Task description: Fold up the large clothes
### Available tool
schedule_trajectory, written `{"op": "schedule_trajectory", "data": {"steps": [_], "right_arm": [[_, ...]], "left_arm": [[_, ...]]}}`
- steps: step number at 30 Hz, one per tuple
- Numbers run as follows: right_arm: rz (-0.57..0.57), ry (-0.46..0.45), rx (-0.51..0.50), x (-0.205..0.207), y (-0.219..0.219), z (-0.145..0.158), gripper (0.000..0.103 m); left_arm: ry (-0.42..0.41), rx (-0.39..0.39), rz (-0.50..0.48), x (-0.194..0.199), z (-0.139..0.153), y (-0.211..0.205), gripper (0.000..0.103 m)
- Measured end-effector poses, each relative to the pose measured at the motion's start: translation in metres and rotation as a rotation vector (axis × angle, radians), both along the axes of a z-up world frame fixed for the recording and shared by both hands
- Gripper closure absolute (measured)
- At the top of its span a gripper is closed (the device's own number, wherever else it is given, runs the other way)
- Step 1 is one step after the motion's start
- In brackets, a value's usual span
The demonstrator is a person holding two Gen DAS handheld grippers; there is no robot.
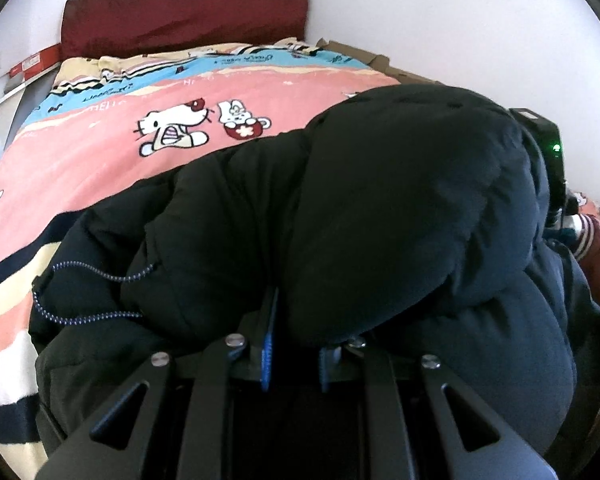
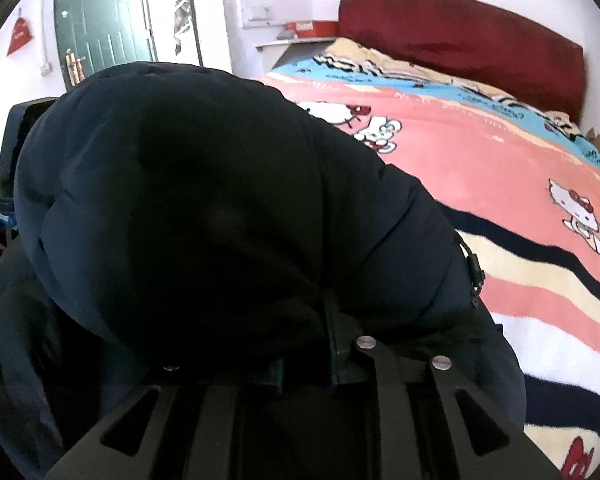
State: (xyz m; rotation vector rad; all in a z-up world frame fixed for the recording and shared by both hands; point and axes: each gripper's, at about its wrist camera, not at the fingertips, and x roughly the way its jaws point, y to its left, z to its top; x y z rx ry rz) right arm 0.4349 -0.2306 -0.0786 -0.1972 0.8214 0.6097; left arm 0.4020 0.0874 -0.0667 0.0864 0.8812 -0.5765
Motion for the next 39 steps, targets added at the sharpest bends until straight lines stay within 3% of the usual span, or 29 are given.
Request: {"op": "schedule_trajectory", "data": {"steps": [8,14,22,25,30,32,33,35,39], "right_arm": [[-0.051,0.067,-0.002,-0.012,-0.007,0.013,0.067],[-0.053,0.108,0.068,-0.031,-0.019,0.032,0.063],[-0.093,0.026,0.216,-0.027,-0.035,0.084,0.058],[-0.135,0.000,0.241,-0.005,-0.029,0.092,0.051],[-0.166,0.027,0.304,0.040,-0.009,0.084,0.050],[-0.155,0.050,0.320,0.050,0.000,0.076,0.049],[-0.134,0.075,0.314,0.054,0.008,0.069,0.049],[-0.099,0.102,0.277,0.054,0.020,0.058,0.049],[-0.018,0.133,0.177,0.032,0.037,0.035,0.047]], "left_arm": [[0.040,0.084,0.004,0.005,0.008,-0.009,0.088],[0.051,0.096,0.035,-0.001,0.013,-0.006,0.088],[0.046,0.085,0.052,-0.010,0.015,0.000,0.088],[0.050,0.049,0.056,-0.013,0.020,0.005,0.087],[0.072,-0.067,0.068,-0.026,0.036,0.025,0.086],[0.072,-0.113,0.085,-0.030,0.045,0.033,0.076],[0.067,-0.133,0.096,-0.031,0.050,0.036,0.069],[0.062,-0.179,0.122,-0.029,0.059,0.042,0.063],[0.026,-0.249,0.171,-0.016,0.084,0.042,0.058]]}}
